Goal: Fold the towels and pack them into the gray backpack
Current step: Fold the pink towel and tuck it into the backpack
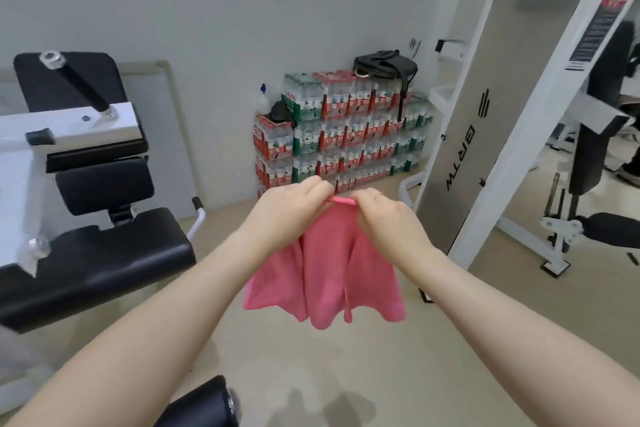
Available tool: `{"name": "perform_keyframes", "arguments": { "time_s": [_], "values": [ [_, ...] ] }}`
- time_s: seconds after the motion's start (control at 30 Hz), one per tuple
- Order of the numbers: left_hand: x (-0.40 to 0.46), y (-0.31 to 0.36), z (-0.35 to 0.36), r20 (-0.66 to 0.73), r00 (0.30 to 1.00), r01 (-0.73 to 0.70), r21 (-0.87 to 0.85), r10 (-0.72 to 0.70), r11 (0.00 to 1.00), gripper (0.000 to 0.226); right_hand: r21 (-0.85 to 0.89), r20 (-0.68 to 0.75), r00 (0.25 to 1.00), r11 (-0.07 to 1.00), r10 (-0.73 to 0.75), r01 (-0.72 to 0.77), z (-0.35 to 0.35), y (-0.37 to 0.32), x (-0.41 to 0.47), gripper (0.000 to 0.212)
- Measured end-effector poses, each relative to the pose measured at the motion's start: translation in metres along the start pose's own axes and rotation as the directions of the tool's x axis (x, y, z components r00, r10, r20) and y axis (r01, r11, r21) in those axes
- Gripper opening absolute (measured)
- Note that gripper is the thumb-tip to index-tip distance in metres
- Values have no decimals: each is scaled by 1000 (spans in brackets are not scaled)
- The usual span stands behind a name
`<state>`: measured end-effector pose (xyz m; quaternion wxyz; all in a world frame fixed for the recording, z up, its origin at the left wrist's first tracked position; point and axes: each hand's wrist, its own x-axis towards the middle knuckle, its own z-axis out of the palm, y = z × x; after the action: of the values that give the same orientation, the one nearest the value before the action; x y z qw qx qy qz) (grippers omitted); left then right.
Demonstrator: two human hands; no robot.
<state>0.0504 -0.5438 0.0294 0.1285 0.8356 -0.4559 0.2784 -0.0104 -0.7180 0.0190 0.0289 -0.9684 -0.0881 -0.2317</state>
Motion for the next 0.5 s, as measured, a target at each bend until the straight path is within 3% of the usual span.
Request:
{"name": "perform_keyframes", "arguments": {
  "time_s": [0.1, 0.2, 0.27, 0.4, 0.5],
  "values": [
    [31, -17, 35, -23, 996, 82, 12, -81, 997, 25, -83, 5, 994, 991, 110, -109, 17, 42, 23, 20],
    [61, -44, 63, 17, 965, 263, -28, -263, 964, 54, -148, 95, 955, 953, 281, -266, 37, 87, 47, 10],
    [80, -67, 83, 40, 950, 310, 0, -310, 951, 64, -119, 126, 932, 938, 339, -325, 52, 116, 65, 12],
    [127, -125, 132, 45, 946, 320, 10, -320, 947, 61, 42, 169, 921, 931, 351, -362, 92, 177, 122, 11],
    [167, -182, 174, 112, 911, 399, 12, -397, 917, 39, 249, 236, 903, 875, 360, -414, 123, 224, 182, 18]
  ]
}}
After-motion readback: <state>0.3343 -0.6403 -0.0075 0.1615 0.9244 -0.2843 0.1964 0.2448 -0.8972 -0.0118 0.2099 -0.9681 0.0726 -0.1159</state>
